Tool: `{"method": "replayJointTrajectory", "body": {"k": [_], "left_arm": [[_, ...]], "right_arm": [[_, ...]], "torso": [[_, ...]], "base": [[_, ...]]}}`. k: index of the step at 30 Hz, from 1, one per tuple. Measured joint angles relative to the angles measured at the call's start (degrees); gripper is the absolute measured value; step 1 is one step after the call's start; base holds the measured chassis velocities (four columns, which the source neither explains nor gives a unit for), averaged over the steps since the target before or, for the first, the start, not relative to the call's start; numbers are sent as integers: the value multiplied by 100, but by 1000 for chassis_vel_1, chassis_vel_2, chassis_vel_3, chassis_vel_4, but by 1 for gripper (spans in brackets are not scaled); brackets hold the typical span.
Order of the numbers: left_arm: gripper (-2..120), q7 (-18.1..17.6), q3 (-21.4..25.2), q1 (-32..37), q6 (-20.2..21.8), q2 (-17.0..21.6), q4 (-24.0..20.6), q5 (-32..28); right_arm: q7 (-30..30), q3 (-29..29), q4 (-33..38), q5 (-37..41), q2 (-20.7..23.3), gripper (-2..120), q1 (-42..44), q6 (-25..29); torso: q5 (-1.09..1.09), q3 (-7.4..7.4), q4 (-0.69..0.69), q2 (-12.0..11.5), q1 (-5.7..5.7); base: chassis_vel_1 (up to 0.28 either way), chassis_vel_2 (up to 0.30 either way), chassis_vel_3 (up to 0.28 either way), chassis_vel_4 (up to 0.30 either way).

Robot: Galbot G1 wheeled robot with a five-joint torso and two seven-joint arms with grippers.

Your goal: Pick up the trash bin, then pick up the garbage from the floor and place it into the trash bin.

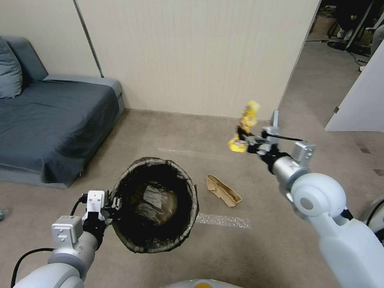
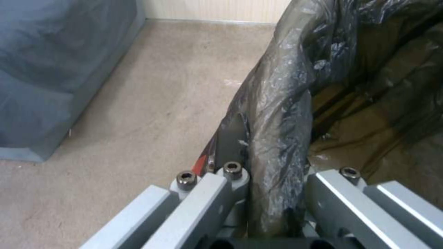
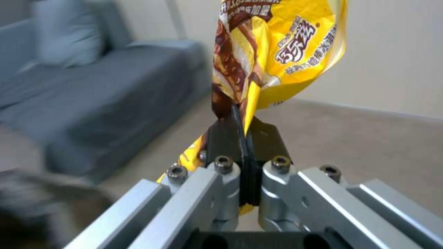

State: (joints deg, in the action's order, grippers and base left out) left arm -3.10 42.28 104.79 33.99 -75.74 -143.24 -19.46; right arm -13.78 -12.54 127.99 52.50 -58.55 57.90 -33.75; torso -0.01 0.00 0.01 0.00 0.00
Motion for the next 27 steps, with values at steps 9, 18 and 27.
{"method": "replayJointTrajectory", "body": {"k": [9,18,27], "left_arm": [[1,2,2,1,9,-27,0,25],[1,48,-1,-29,38,-26,0,51],[1,50,-1,-37,45,-35,0,86]], "right_arm": [[-110,1594,265,375,102,0,-738,-253],[-142,2946,-6,313,-110,0,-1420,-302],[-448,3815,-186,384,-259,0,-1748,-442]], "torso": [[0,0,-1,0,0],[0,0,-1,0,0],[0,0,-1,0,0]], "base": [[0,0,0,0],[0,0,0,0],[0,0,0,0]]}}
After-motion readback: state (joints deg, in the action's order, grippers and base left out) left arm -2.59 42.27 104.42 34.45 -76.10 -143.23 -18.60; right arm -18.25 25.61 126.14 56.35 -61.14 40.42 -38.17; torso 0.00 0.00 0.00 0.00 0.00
